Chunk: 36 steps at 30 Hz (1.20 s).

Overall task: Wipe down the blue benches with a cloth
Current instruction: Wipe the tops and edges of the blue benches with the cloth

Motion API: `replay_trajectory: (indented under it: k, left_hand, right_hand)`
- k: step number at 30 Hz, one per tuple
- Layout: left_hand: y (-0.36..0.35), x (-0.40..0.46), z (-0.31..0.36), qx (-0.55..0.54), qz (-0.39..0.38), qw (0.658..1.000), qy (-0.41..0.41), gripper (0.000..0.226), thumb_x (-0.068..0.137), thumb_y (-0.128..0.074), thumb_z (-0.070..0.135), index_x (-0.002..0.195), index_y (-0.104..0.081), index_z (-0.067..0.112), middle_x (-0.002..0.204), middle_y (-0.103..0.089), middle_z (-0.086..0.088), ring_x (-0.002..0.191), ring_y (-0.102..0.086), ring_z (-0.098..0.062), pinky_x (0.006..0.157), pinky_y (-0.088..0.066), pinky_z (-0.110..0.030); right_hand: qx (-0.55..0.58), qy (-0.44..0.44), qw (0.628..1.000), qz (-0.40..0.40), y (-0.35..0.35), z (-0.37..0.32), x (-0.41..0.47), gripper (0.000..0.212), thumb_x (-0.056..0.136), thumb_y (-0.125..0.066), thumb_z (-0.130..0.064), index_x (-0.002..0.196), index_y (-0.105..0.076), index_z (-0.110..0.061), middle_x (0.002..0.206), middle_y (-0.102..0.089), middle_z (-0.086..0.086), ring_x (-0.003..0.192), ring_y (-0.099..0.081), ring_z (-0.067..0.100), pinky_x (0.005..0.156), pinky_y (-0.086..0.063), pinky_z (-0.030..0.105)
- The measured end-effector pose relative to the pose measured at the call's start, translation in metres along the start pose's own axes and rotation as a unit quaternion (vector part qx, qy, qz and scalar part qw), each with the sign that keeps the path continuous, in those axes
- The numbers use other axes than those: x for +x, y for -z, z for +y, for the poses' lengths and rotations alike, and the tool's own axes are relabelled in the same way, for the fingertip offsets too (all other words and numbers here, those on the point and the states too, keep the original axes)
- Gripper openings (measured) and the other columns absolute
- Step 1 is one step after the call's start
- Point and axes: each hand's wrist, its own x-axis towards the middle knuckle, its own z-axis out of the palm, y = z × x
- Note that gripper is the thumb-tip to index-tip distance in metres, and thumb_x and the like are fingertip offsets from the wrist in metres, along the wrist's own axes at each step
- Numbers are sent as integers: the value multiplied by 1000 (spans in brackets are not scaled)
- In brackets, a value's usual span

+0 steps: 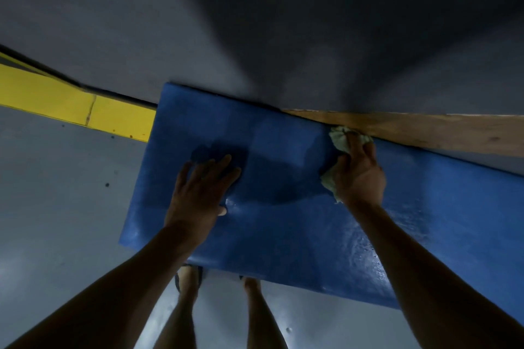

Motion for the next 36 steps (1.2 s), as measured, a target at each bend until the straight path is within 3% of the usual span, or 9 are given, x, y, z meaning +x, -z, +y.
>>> replay_trajectory:
  k: [3,5,10,14,19,24,28,31,36]
  left_hand:
    - [-1,2,-2,2,-14,1000,1,97,38,-97,21,129,-63,21,141,-56,-5,120,-58,-36,104,-38,-61]
    - [0,2,-3,0,-21,1000,2,98,41,-96,22,132,-60,23,143,-54,-3,124,-55,-35,108,-33,-60]
    - [6,2,-5,-12,-25,1000,-7,105,46,-95,26,140,-50,30,146,-50,2,132,-47,-31,111,-25,-58]
    - [13,1,-19,-18,-17,998,-62,98,42,-96,29,133,-60,20,140,-56,-6,122,-57,-34,103,-39,-60]
    - [37,6,-64,2,9,996,-86,89,56,-91,34,137,-55,25,144,-52,-2,124,-54,-29,107,-34,-53]
    - [52,8,-113,80,-49,993,-68,100,59,-89,41,146,-43,28,159,-30,-4,137,-40,-32,114,-21,-56]
    - [50,11,-109,82,-71,992,-60,95,65,-84,43,147,-38,31,161,-24,0,138,-34,-30,116,-17,-52]
    - [47,11,-111,81,-62,993,-58,91,61,-87,43,141,-45,30,158,-31,-2,133,-40,-32,113,-23,-54]
    - [41,12,-114,73,-60,994,-60,96,63,-85,45,145,-37,33,160,-23,4,136,-36,-28,116,-16,-52]
  right_hand:
    - [31,-101,994,32,-19,-46,-3,40,93,-46,-29,132,-48,-21,136,-50,9,91,-63,41,72,-48,41]
    - [48,-104,993,6,-32,-90,-9,40,94,-47,-33,133,-49,-24,134,-55,7,97,-64,38,75,-49,38]
    - [50,124,990,-54,-50,-170,-23,44,90,-51,-33,132,-51,-17,130,-57,12,90,-66,37,64,-48,36]
    - [-50,225,969,-84,-23,-117,-5,56,90,-52,-33,144,-38,-29,141,-50,9,94,-65,39,70,-53,43]
    - [-34,-38,998,-22,6,-23,-13,53,94,-47,-26,145,-37,-34,145,-43,11,93,-62,47,78,-48,45]
    - [-7,-199,980,31,-21,-88,-15,54,94,-45,-23,147,-34,-22,148,-35,8,113,-54,42,81,-43,43]
    - [58,-124,991,9,-53,-191,-29,60,94,-49,-22,151,-31,-20,155,-32,6,120,-52,38,86,-49,44]
    - [39,51,996,-60,-69,-235,-49,62,95,-49,-31,151,-25,-21,154,-28,8,112,-55,44,75,-52,47]
    - [-33,135,989,-48,-44,-170,-40,60,92,-50,-31,149,-34,-29,149,-41,8,104,-61,41,74,-51,45]
